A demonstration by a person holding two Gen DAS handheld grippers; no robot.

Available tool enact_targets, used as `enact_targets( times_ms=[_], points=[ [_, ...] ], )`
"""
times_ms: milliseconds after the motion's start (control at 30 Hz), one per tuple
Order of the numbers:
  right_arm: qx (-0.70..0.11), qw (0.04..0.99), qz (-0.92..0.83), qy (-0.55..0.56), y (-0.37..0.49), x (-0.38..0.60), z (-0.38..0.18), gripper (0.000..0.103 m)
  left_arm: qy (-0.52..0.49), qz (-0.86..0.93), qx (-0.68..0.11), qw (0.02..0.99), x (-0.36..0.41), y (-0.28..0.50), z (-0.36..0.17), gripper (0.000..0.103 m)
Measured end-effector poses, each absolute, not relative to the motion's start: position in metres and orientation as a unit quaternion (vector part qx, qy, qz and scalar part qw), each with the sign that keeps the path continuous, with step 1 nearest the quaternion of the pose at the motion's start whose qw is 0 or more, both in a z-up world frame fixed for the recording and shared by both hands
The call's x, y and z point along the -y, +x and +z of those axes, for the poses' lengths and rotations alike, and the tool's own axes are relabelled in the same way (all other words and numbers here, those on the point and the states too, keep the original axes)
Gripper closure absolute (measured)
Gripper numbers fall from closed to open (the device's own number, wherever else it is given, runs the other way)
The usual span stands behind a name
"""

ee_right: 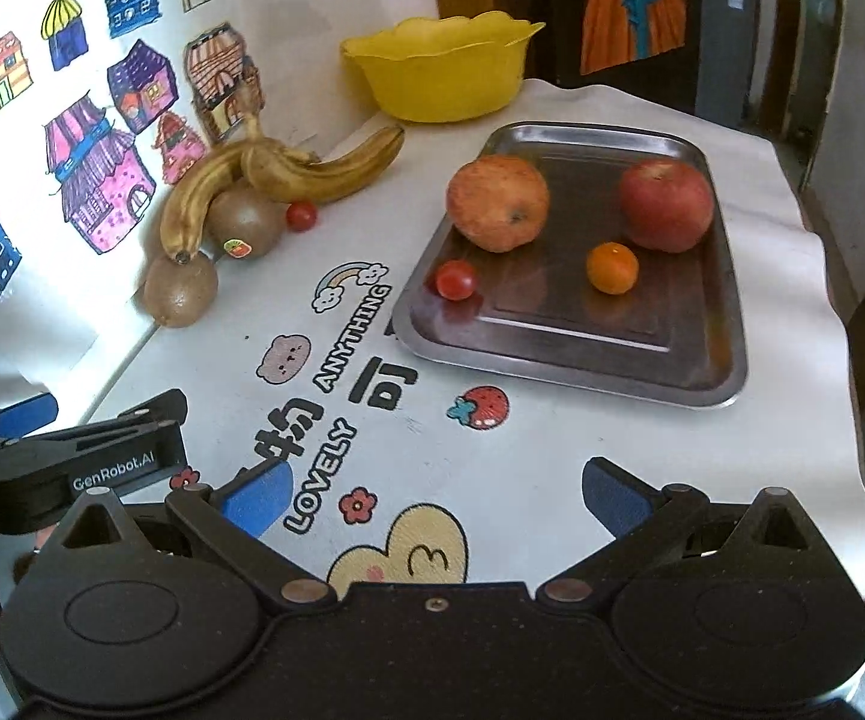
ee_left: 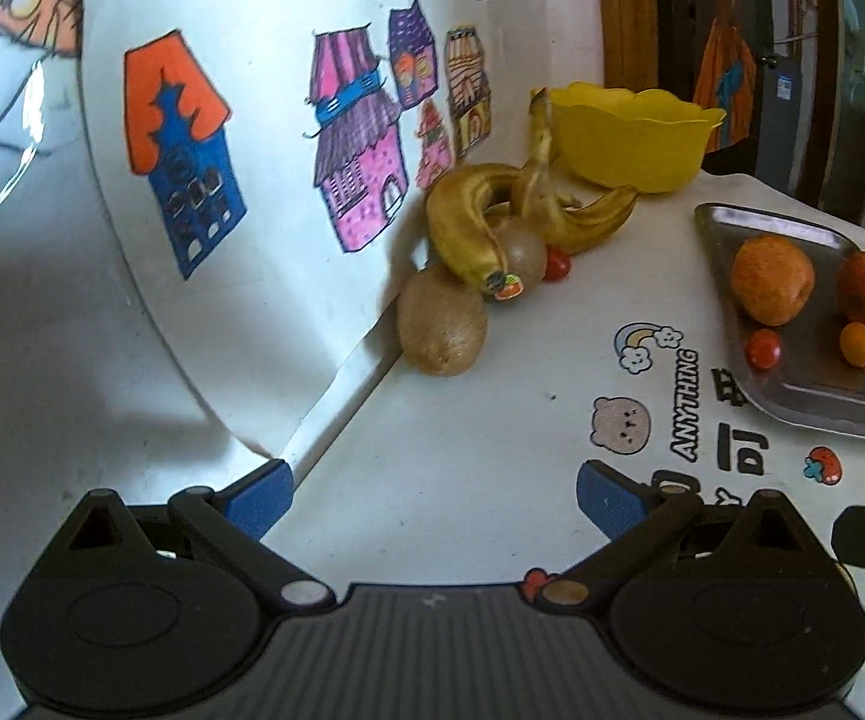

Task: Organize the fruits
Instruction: 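Withdraw both tools from the tray, then move both tools toward the bananas and kiwis beside the wall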

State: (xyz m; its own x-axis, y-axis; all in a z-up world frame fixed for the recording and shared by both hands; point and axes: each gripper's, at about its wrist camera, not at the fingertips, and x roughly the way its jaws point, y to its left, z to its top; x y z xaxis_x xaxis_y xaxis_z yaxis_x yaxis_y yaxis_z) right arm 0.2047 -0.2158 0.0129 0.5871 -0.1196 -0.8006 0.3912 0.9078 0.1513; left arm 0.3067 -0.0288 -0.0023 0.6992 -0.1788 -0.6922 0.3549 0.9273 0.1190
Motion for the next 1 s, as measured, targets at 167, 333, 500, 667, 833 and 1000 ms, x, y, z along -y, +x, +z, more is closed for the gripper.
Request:
enact_targets(
  times_ms=[167, 333, 500, 667, 833, 1000],
  points=[
    [-0.431, 0.880, -0.136, 0.145, 0.217, 0.218, 0.010, 0.001, 0.128, -0.127, -0.373, 0.910, 0.031, 0.313, -0.007, 0.001],
    [-0.434, 0.883, -0.121, 0.131, 0.230, 0.223, 0.009, 0.001, 0.122, -0.109, -0.384, 0.909, 0.037, 0.321, -0.009, 0.001],
    [-0.429, 0.890, -0.099, 0.114, 0.244, 0.233, 0.013, 0.001, 0.115, -0.082, -0.391, 0.910, 0.046, 0.332, -0.008, 0.001],
    [-0.418, 0.897, -0.091, 0.108, 0.262, 0.245, 0.016, 0.001, 0.104, -0.071, -0.396, 0.910, 0.050, 0.342, -0.009, 0.001],
    [-0.410, 0.904, -0.085, 0.083, 0.279, 0.253, 0.016, 0.001, 0.097, -0.067, -0.402, 0.908, 0.054, 0.347, -0.014, 0.001],
    [-0.408, 0.908, -0.069, 0.067, 0.296, 0.261, 0.015, 0.001, 0.082, -0.063, -0.409, 0.907, 0.056, 0.353, -0.019, 0.001]
  ],
)
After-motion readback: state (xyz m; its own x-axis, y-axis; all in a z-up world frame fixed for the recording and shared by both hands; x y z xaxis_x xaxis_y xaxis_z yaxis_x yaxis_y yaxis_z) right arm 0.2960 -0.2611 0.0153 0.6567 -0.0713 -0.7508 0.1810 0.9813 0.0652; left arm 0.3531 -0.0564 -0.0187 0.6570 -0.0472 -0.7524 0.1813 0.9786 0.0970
